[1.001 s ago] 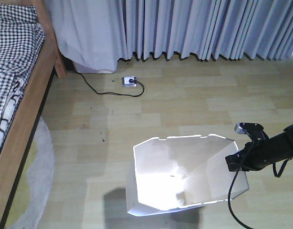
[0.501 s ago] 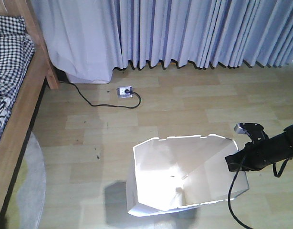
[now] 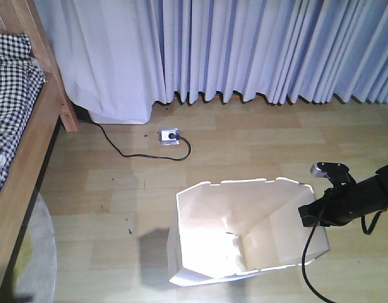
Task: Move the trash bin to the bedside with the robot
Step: 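Carry the bin in the right gripper while driving toward the curtains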
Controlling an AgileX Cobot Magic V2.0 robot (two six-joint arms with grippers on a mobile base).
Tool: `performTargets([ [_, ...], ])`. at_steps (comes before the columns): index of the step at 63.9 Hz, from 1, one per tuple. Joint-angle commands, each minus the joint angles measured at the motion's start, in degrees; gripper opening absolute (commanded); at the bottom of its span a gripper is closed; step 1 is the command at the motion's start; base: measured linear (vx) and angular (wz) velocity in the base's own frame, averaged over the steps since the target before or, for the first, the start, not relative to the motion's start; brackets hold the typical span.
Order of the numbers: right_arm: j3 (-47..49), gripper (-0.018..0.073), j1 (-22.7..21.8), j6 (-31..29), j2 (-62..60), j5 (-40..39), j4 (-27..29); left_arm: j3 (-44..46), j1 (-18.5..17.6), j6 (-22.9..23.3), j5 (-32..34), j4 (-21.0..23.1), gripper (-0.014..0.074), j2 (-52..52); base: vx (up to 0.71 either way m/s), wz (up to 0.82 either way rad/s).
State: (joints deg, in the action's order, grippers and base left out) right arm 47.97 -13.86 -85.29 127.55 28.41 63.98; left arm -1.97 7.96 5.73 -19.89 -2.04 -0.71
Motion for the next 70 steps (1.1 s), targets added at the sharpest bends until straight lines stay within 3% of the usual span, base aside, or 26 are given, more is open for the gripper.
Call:
performTargets([
  [1, 0.7, -0.0006, -0.1, 0.1, -4.1, 10.6, 3.1, -0.2, -0.2, 0.2, 3.8, 0.1, -0.0006, -0.8, 0.23, 0.07],
  [70, 0.7, -0.0006, -0.1, 0.1, -4.1, 10.6, 3.1, -0.2, -0.2, 0.2, 3.8, 0.1, -0.0006, -0.8, 0.19, 0.03],
])
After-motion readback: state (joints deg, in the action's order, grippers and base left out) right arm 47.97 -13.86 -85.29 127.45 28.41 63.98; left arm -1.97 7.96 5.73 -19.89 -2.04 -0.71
